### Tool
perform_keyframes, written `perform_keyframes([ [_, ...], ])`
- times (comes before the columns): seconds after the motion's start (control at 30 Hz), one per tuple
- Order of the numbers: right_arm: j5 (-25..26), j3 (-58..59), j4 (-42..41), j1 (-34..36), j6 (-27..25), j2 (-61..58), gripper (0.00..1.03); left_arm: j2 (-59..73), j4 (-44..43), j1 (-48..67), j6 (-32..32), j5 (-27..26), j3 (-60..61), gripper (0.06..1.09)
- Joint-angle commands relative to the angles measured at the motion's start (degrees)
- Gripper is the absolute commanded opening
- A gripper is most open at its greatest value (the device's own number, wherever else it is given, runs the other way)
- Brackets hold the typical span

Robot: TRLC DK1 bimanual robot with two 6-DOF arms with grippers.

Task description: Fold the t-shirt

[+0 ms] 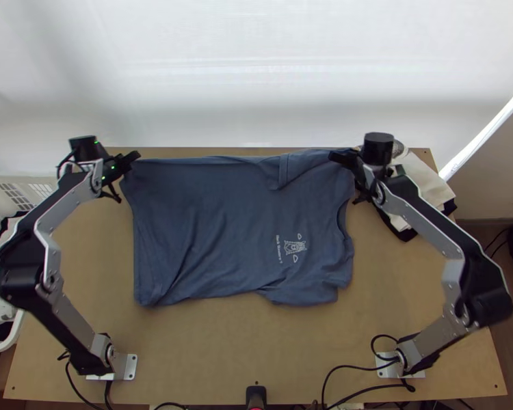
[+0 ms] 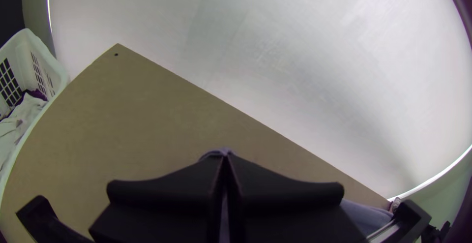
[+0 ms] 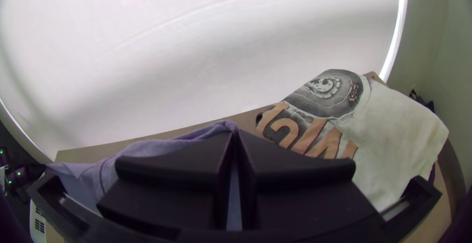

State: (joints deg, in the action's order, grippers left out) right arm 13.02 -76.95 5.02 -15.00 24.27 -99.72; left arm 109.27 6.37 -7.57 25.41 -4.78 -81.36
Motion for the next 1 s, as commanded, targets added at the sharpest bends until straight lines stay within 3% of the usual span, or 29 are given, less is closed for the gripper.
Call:
perform_keyframes([
  [0.0, 1.31, -3.38, -0.97, 1.47, 2.45, -1.62, 0.43, 2.96, 0.84, -0.34, -1.68, 2.14, -4.33, 0.63],
  [0.07, 1.4, -4.44, -0.8, 1.47, 2.36, -1.79, 0.62, 2.87, 0.4, -0.16, -1.59, 2.05, -5.12, 1.01],
  [0.13, 1.66, -5.58, 0.61, 1.56, 2.27, -1.44, 0.82, 1.64, -0.13, -0.16, -0.18, 2.05, -5.65, 1.05],
  [0.23, 1.75, -8.39, 5.79, 1.82, 3.15, 0.05, 1.0, -0.64, -0.57, -0.34, 0.17, 2.05, -6.44, 1.05],
  [0.37, 1.66, -8.66, 13.27, 2.26, 7.72, 5.24, 0.99, -5.47, 2.33, -0.34, 0.34, 1.7, -6.53, 1.05],
  [0.57, 0.34, -7.6, 38.23, -1.87, 11.76, 14.64, 0.98, -15.85, 14.99, 0.01, 0.26, -1.73, -3.89, 1.05],
  [0.67, -1.5, -2.51, 46.05, -3.8, 13.26, 19.92, 0.97, -22.53, 16.83, 0.1, -0.98, -3.05, 1.65, 1.05],
  [0.87, -9.5, 12.7, 47.98, -3.01, 19.85, 32.57, 0.74, -31.84, 19.64, 0.72, -5.55, -3.13, 8.76, 1.05],
  [0.97, -13.81, 19.12, 47.89, -2.49, 22.22, 36.79, 0.74, -33.95, 20.26, 0.81, -6.6, -3.13, 10.43, 1.05],
])
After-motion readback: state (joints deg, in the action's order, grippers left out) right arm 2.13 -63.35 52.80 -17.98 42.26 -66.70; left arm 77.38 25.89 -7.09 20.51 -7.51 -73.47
